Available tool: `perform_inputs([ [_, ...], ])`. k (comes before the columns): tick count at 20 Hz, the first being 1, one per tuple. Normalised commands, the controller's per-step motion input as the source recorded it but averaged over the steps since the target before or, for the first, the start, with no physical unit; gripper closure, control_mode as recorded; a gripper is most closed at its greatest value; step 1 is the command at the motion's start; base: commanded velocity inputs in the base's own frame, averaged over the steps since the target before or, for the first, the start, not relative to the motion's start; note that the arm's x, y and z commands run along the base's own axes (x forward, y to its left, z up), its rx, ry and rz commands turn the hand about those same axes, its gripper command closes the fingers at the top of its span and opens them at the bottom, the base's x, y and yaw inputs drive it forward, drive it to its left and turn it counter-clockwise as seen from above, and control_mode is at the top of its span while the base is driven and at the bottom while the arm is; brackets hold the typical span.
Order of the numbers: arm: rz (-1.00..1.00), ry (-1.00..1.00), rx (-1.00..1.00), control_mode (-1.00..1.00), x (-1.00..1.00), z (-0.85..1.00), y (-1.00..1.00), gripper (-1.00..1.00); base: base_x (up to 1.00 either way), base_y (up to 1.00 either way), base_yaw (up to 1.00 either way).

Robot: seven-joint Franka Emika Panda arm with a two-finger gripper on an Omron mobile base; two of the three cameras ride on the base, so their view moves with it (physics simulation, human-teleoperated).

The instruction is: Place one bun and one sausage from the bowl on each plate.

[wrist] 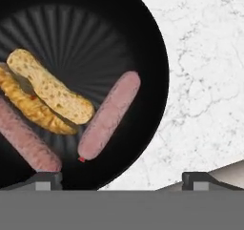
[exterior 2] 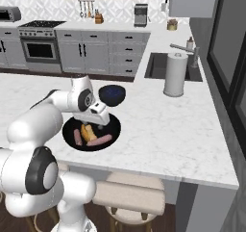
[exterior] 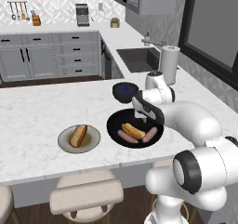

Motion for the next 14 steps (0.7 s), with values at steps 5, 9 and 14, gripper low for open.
perform_inputs([
  [5, -0.17, -0.07, -0.11, -1.00, 0.16, -0.40, 0.00, -1.00, 0.00, 0.00, 0.00],
  [9, -0.18, 0.00, -0.09, -1.00, 0.26, -0.17, -0.08, -1.00, 0.00, 0.00, 0.00],
  [14, -0.10, 0.06, 0.00, -1.00, 0.46, 0.00, -0.21, -1.00, 0.00, 0.00, 0.00],
])
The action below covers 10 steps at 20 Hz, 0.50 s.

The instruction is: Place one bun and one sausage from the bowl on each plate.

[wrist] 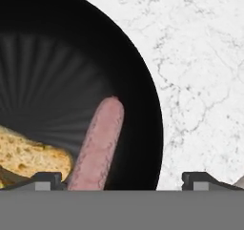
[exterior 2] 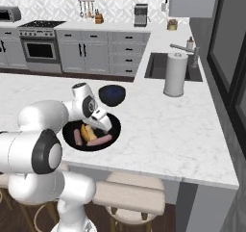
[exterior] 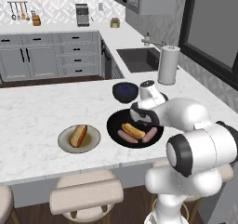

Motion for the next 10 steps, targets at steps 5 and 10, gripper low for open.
perform_inputs([
  [5, -0.06, 0.07, 0.00, -1.00, 0.25, -0.34, -0.05, -1.00, 0.00, 0.00, 0.00],
  [10, -0.04, 0.04, 0.00, -1.00, 0.11, -0.47, 0.00, -1.00, 0.00, 0.00, 0.00],
])
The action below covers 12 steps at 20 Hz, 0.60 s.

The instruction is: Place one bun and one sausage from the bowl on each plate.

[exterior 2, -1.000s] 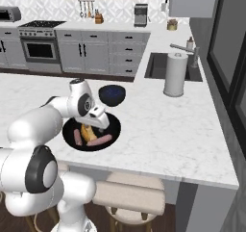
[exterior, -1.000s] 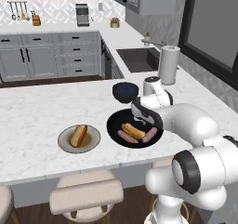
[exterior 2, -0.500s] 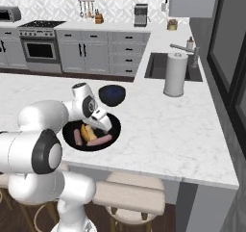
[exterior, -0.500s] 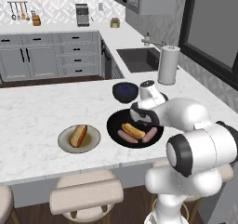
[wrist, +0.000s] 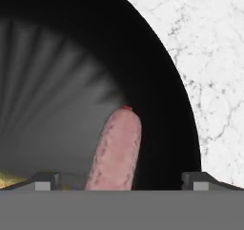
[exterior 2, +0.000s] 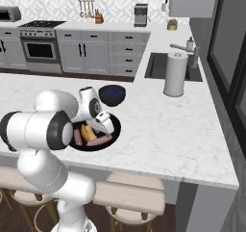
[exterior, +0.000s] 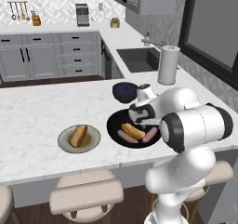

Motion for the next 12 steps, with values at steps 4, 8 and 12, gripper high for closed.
perform_inputs([
  [4, -0.05, 0.06, 0.00, -1.00, 0.27, -0.33, 0.00, -1.00, 0.00, 0.00, 0.00],
  [8, -0.07, 0.04, 0.00, -1.00, 0.03, -0.34, 0.00, -1.00, 0.00, 0.00, 0.00],
  [12, -0.10, 0.02, 0.00, -1.00, 0.00, -0.33, -0.02, -1.00, 0.00, 0.00, 0.00],
])
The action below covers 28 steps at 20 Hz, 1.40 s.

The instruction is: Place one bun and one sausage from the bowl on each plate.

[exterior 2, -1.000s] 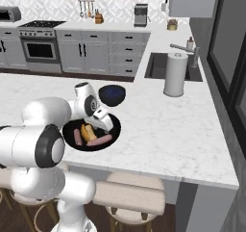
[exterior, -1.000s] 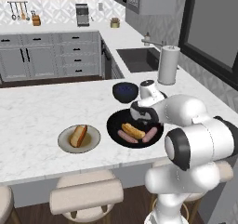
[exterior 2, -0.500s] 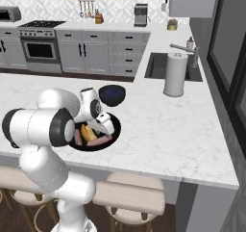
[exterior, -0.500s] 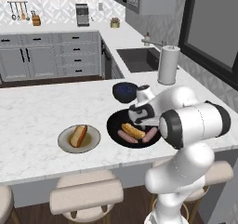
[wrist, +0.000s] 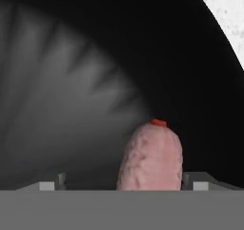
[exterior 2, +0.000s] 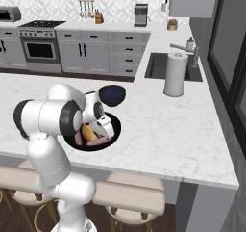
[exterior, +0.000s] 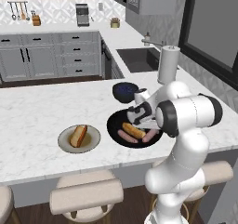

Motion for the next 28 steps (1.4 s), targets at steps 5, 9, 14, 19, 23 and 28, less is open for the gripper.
perform_inputs([
  [5, -0.08, 0.00, 0.00, -1.00, 0.00, -0.26, 0.00, 1.00, 0.00, 0.00, 0.00],
  [9, -0.08, -0.05, 0.00, -1.00, -0.24, -0.19, -0.11, 1.00, 0.00, 0.00, 0.00],
  [14, -0.07, -0.20, 0.00, -1.00, -0.53, 0.01, -0.08, 1.00, 0.00, 0.00, 0.00],
  [19, 0.00, -0.34, 0.00, -1.00, -0.44, 0.92, 0.03, 1.00, 0.00, 0.00, 0.00],
  [23, 0.00, -0.13, 0.01, -1.00, 0.00, 1.00, 0.34, 1.00, 0.00, 0.00, 0.00],
  [28, 0.05, 0.03, 0.06, -1.00, 0.03, 0.99, 0.89, 1.00, 0.00, 0.00, 0.00],
])
